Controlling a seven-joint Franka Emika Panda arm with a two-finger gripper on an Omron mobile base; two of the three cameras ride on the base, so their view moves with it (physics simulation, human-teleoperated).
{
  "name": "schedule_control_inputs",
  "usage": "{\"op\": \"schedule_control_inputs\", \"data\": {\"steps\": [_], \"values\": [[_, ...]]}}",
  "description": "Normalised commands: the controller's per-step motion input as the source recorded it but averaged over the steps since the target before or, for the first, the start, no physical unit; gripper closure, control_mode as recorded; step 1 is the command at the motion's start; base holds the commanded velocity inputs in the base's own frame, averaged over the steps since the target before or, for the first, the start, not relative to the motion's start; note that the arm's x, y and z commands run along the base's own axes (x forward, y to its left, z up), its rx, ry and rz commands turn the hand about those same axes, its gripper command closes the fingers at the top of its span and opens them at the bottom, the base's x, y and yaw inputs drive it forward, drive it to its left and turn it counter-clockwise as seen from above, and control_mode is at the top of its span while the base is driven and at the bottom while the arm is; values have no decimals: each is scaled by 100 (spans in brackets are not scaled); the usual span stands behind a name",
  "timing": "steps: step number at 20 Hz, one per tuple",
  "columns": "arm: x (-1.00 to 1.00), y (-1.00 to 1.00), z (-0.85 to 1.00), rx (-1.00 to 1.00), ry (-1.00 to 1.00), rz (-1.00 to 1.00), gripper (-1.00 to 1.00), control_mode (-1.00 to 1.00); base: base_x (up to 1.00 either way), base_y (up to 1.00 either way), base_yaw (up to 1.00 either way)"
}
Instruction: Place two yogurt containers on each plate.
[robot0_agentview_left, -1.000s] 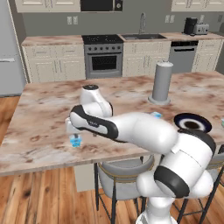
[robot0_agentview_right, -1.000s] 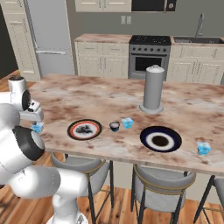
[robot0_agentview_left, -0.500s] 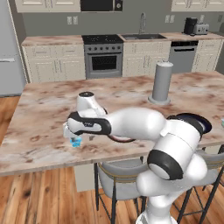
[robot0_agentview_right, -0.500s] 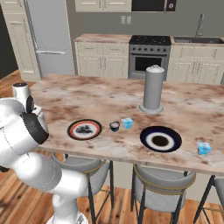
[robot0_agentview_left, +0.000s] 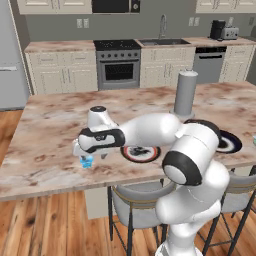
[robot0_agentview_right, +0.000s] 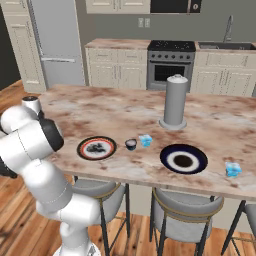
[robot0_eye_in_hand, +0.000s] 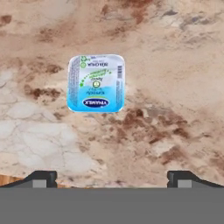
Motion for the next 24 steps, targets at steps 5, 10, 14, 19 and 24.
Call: {"op": "schedule_control_inputs", "data": {"steps": [5,10,14,19,24], "values": [[18,7,-12,0,0,0,-100,-100,0,0,0],[16,12,-14,0,0,0,-100,-100,0,0,0],[15,13,-11,0,0,0,-100,-100,0,0,0],[24,5,-11,-1,0,0,-100,-100,0,0,0],[24,4,-17,-2,0,0,-100,-100,0,0,0]]}}
